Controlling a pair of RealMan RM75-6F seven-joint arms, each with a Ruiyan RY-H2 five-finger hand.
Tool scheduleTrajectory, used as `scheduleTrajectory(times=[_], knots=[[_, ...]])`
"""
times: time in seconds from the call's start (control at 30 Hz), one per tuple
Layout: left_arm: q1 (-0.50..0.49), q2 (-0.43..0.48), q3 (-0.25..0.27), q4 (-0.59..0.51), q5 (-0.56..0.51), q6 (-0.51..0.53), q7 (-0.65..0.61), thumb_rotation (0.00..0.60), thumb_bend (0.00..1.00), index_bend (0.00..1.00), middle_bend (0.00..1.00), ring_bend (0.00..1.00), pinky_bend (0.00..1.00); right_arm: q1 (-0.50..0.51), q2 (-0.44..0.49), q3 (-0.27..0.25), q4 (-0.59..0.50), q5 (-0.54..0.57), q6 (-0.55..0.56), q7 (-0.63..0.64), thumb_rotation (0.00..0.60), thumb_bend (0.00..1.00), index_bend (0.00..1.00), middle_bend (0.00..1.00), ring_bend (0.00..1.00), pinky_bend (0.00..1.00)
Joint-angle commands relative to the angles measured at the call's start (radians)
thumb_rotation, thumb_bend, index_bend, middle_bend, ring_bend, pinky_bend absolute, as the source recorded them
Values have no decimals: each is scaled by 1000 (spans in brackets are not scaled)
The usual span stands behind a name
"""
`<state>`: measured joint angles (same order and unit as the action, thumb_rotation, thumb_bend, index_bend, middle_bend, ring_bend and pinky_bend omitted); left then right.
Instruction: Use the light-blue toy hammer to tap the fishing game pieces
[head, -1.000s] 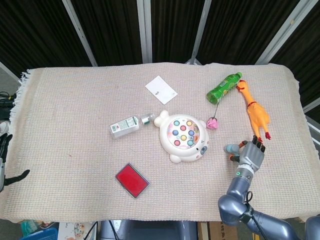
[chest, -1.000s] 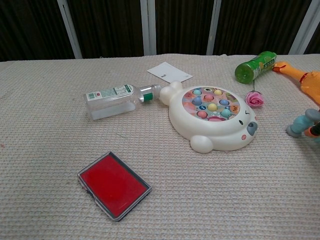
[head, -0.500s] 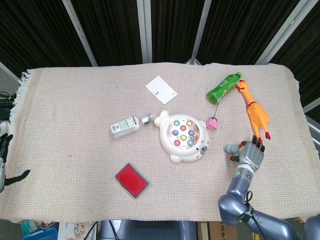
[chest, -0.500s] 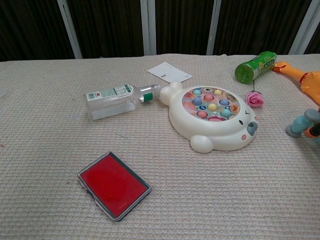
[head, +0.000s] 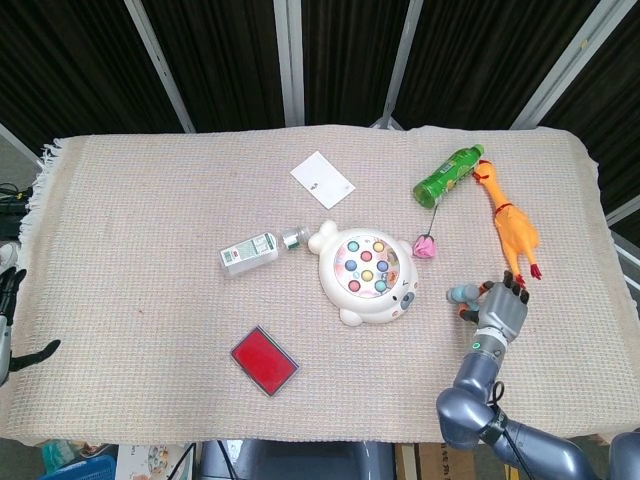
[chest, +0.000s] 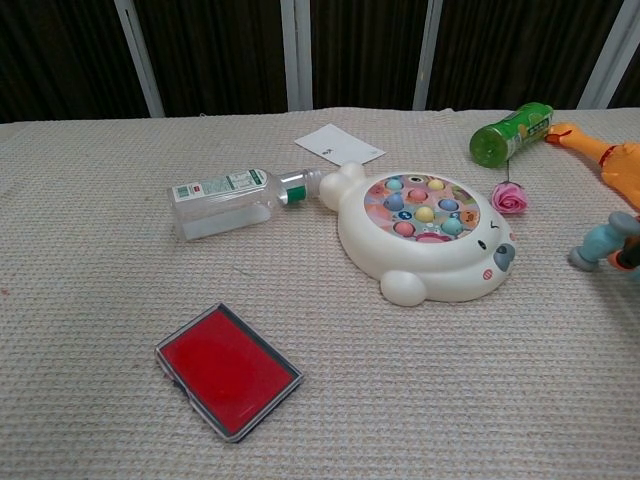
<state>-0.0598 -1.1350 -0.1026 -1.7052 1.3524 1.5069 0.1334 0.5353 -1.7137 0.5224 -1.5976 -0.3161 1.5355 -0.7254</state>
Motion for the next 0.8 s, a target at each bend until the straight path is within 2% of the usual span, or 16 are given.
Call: scheduleTrajectory(times=[0.03, 0.5, 0.8], knots=[[0, 0, 1, 0, 0, -1, 1, 600, 7, 10, 0, 0, 0, 0, 2, -1, -2, -1, 1, -2, 600, 403, 598, 93, 89, 0], [-1, 0, 4, -4, 3, -3, 3, 600, 6, 10, 0, 0, 0, -7, 11, -9, -26, -22, 0, 15, 600, 407, 625, 104, 95, 0], [-1, 2, 3, -4, 1, -3, 2, 600, 7, 10, 0, 0, 0, -17, 17, -34, -60, -89, 21, 45, 600, 427, 675, 145, 123, 14]])
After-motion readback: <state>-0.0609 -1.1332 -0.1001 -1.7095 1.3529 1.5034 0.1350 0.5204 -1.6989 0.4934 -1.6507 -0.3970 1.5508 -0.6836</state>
